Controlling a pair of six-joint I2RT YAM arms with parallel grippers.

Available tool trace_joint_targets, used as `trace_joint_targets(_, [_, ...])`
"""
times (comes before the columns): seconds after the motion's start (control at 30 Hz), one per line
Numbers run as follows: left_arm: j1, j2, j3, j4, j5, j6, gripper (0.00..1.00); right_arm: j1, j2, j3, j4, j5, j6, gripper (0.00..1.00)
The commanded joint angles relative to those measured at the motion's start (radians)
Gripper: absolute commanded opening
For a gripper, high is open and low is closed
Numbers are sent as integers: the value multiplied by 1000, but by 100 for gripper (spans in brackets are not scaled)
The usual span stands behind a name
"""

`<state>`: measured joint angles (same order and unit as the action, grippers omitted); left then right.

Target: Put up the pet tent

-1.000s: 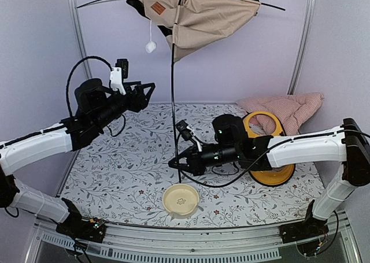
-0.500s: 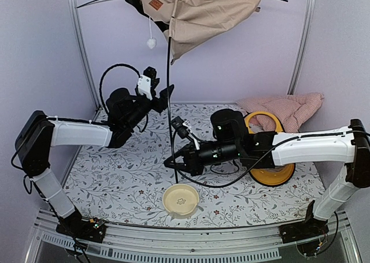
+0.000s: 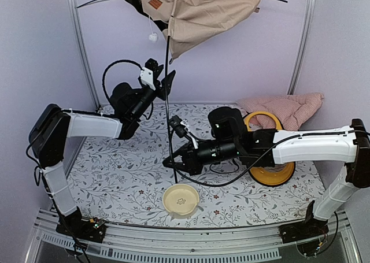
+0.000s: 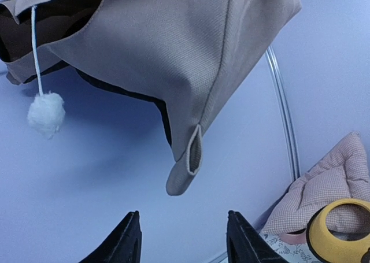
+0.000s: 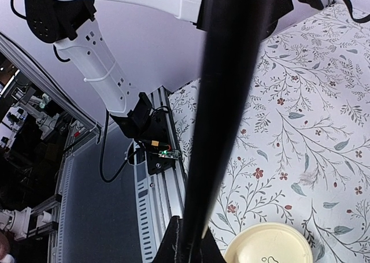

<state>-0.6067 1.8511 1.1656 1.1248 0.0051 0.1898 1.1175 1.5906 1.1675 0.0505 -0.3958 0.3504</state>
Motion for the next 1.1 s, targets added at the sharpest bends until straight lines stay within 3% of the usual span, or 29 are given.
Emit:
trace_joint_targets(0.0, [22,14,49,33,72,14,49,3,-17,72,33,35,-27,0])
trace_joint_targets(0.3, [26,29,79,16,95,30,35,6,-3,99,10,47,-31,0])
trace_joint_targets(1.07, [38,41,142,-9,98,21,30,12,5,95,9,58,-28,0])
